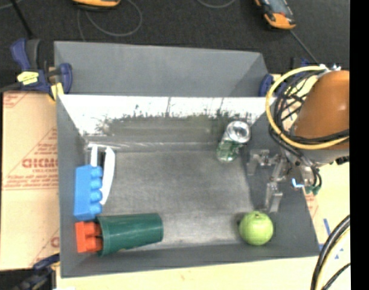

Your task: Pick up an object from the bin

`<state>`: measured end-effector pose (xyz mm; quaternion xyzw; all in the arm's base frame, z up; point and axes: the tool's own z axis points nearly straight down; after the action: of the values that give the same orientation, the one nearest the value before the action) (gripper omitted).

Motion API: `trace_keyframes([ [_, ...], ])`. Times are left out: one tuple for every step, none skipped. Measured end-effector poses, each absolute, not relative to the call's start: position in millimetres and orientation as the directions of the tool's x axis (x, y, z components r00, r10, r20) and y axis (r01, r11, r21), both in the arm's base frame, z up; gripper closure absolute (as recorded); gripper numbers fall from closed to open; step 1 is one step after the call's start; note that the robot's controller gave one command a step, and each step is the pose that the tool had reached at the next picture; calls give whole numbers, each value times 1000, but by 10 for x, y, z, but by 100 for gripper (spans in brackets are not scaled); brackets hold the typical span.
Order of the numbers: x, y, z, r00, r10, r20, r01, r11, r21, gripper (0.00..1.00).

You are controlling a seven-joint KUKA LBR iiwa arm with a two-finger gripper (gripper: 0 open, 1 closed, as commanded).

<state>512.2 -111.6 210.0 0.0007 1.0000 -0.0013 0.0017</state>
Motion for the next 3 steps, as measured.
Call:
trace_keyframes([
  [4950,-1355,1686,-999,-53,-11,-53,999,-3,0],
  [4899,-1408,1243,-998,58,-4,58,998,0,0],
  [4855,-1344,1089,-982,189,-8,189,982,1,0],
])
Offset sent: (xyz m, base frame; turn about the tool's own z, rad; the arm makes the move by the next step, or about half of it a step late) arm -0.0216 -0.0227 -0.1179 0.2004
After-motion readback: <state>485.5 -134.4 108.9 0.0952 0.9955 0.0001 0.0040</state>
